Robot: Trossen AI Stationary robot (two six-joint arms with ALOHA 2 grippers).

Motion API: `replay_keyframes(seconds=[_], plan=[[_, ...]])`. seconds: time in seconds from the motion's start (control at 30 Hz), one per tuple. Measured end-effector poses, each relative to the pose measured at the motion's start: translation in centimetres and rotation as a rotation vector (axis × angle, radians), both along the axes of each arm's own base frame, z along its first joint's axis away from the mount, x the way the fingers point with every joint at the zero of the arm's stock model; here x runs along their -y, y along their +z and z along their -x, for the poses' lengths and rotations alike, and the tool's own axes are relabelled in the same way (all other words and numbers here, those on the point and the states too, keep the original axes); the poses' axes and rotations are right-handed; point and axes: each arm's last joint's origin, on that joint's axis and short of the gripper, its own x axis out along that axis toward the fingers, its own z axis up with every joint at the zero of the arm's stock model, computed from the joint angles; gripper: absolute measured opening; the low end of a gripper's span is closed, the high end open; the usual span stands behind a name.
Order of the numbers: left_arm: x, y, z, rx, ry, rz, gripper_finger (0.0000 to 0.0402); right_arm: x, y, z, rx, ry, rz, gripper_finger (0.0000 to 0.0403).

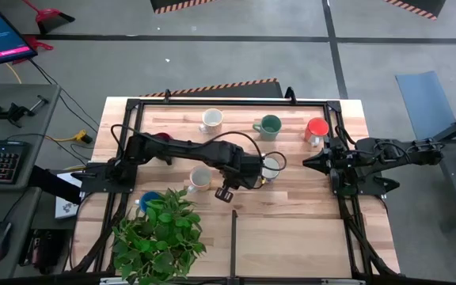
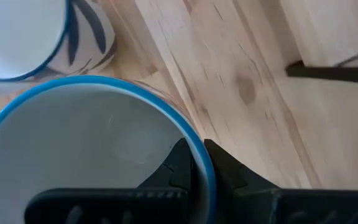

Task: Place coffee mugs
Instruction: Move the red patterned mug to the left of the blue patterned mug

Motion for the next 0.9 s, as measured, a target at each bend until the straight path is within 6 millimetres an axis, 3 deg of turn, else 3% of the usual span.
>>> replay_keyframes(seconds=[0.27,0.9], plan=[[0.2,-3.1,0.6,-0.07,-0.008,0.041,0.0008,0.0,0.0,0.0,0.0,0.0,0.0,0.0023],[0.6,-3.0,0.2,-0.023,-0.007,0.067,0.0021,0.0,0.0,0.0,0.0,-0.001,-0.002,0.0023]])
